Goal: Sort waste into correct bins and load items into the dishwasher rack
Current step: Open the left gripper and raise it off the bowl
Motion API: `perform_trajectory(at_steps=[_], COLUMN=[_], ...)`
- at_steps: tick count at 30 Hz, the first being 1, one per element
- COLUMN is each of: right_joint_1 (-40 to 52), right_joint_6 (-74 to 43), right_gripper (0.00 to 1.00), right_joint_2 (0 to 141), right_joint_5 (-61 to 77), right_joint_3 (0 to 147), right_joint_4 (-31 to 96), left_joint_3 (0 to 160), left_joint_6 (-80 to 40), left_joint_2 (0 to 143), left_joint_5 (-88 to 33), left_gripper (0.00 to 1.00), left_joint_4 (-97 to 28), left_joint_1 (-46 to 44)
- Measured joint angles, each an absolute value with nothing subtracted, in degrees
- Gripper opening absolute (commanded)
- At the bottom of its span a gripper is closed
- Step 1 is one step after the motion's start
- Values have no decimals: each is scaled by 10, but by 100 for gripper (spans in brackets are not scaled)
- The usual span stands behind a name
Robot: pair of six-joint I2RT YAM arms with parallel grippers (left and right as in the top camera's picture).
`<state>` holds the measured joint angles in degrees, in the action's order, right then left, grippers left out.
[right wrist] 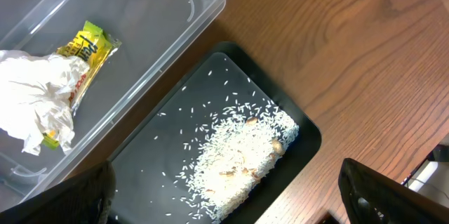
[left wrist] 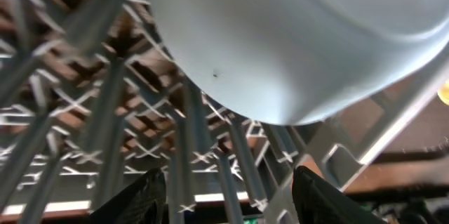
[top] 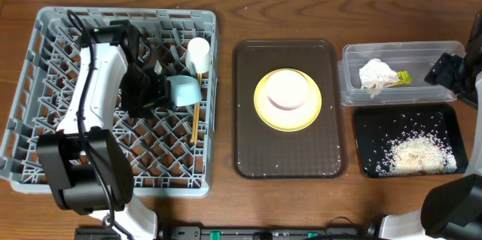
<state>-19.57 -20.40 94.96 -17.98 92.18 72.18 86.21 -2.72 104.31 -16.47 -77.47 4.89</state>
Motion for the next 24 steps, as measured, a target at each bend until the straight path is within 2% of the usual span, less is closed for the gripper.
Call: perform_trajectory(at_steps=[5, 8, 10, 14, 17, 20, 24], right_joint_1=[-196, -196, -196, -196, -196, -196, -196], right_joint_6=[-204, -204, -204, -204, -204, -204, -204], right_gripper=[99, 99, 99, 99, 99, 99, 99], right_joint_2=[950, 950, 950, 950, 950, 950, 950], right_joint_5=[-180, -180, -180, -180, -180, -180, -180], right_joint_3=[922, 922, 922, 922, 922, 922, 922], right_joint_4=[722, 722, 722, 722, 722, 722, 722], left_joint_3=[863, 864, 869, 876, 865, 836, 778], left_joint_6=[-64, -81, -84, -91, -98, -116, -146], left_joint_2=[1001, 953, 922, 898, 898, 898, 899], left_joint_5=[-146, -141, -138, -136, -132, -111, -83], left_gripper=[58, 43, 42, 31, 32, 44, 44], left_joint_4=[-771, -771, -769, -758, -726, -700, -655], left_joint_1=[46, 28, 3, -54, -97, -131, -164])
